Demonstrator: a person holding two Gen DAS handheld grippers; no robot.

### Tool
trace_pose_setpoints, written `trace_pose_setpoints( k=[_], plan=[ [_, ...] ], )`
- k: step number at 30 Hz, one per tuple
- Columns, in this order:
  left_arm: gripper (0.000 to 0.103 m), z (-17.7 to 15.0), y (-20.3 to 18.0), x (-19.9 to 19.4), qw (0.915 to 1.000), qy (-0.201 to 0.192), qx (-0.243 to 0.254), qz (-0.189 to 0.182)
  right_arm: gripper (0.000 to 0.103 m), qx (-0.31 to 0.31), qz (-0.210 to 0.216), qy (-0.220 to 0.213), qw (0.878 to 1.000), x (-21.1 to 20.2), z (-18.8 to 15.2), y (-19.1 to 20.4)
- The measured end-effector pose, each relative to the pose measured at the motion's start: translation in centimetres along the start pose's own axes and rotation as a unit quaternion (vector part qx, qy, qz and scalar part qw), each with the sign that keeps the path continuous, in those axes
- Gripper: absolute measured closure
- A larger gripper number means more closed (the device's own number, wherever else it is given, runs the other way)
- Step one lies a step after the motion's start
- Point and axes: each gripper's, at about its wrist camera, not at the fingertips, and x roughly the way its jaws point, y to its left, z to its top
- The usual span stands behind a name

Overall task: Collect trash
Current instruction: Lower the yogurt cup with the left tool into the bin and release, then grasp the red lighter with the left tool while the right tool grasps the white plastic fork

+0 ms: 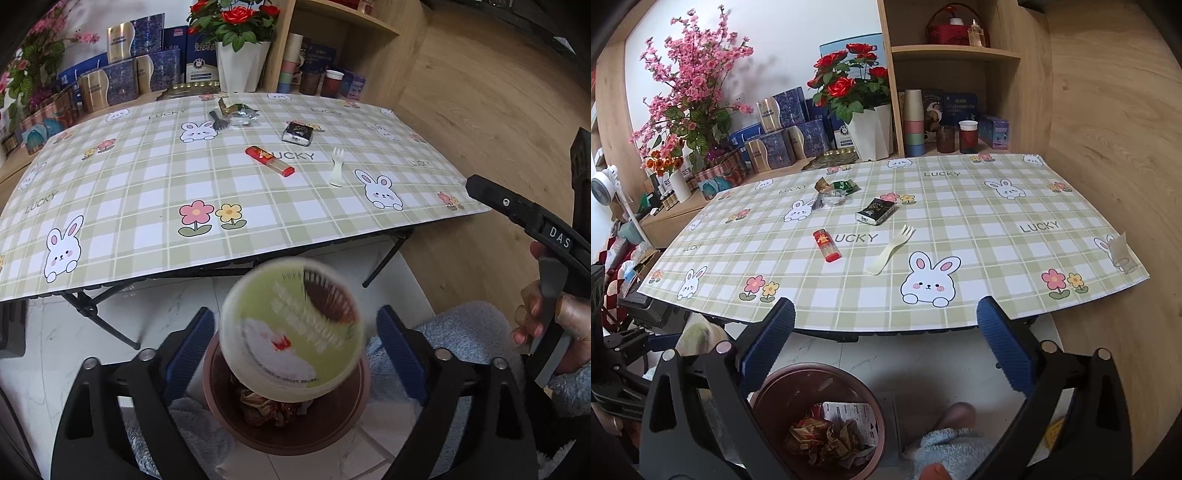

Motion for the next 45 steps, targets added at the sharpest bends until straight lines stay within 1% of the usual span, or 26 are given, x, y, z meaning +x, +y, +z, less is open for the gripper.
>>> trace_pose_setpoints(
  k=[1, 4, 10, 14, 19, 21, 25, 28, 30, 32, 34, 35, 37, 38, 41, 45],
  plan=[
    [0.01, -0.1, 0.0, -0.1, 1.0, -0.003, 0.0, 0.003, 0.006, 0.0, 0.0, 0.001, 1.0, 0.0, 0.0, 0.0],
    [0.009, -0.2, 0.2, -0.1, 1.0, -0.004, -0.007, 0.004, 0.006, -0.002, -0.003, 0.007, 1.0, 0.2, -0.2, 0.1],
    [0.009, -0.6, 2.2, -0.8, 0.9987, -0.02, -0.044, 0.019, 0.006, -0.006, -0.005, 0.012, 1.0, 0.4, -0.4, 0.5],
    [0.009, -0.6, 4.1, -1.6, 0.9955, -0.044, -0.076, 0.036, 0.006, -0.006, -0.006, 0.016, 1.0, 0.5, -0.6, 0.4],
    [0.009, -0.8, 6.3, -2.1, 0.9898, -0.059, -0.12, 0.049, 0.006, -0.005, -0.012, 0.023, 1.0, 1.0, -0.7, 0.2],
    [0.009, -0.8, 6.6, -2.0, 0.9893, -0.055, -0.126, 0.049, 0.006, -0.002, -0.013, 0.024, 1.0, 1.2, -0.8, 0.1],
    [0.01, -0.8, 6.7, -1.6, 0.9902, -0.05, -0.12, 0.051, 0.006, -0.001, -0.013, 0.03, 0.999, 1.7, -1.1, 0.1],
    [0.017, -0.2, 6.4, -0.9, 0.9913, -0.049, -0.116, 0.038, 0.006, 0.0, -0.015, 0.033, 0.999, 2.2, -1.2, 0.0],
    [0.023, 0.9, 6.2, -0.2, 0.9926, -0.043, -0.109, 0.032, 0.006, 0.001, -0.017, 0.033, 0.999, 2.4, -1.1, -0.3],
    [0.037, 2.6, 5.5, 0.8, 0.9944, -0.041, -0.094, 0.026, 0.006, 0.005, -0.02, 0.033, 0.999, 2.5, -1.0, -0.7],
    [0.043, 4.1, 5.0, 1.8, 0.9957, -0.032, -0.085, 0.017, 0.006, 0.017, -0.022, 0.034, 0.999, 2.8, -0.8, -1.5],
    [0.045, 5.3, 4.8, 2.7, 0.9959, -0.022, -0.088, 0.0, 0.006, 0.023, -0.022, 0.033, 0.999, 3.0, -0.8, -1.8],
    [0.047, 7.1, 4.4, 4.2, 0.9949, -0.01, -0.098, -0.02, 0.006, 0.031, -0.024, 0.033, 0.999, 3.4, -0.8, -2.5],
    [0.047, 7.8, 4.2, 4.9, 0.9948, -0.006, -0.099, -0.021, 0.006, 0.035, -0.025, 0.034, 0.999, 3.6, -0.8, -2.8],
    [0.049, 10.8, 3.2, 7.7, 0.9958, 0.008, -0.09, -0.012, 0.006, 0.046, -0.026, 0.034, 0.998, 4.5, -0.7, -3.5],
    [0.049, 14.7, 1.4, 12.4, 0.9977, 0.024, -0.061, 0.018, 0.006, 0.054, -0.024, 0.033, 0.998, 5.9, -0.3, -4.3]
  ],
)
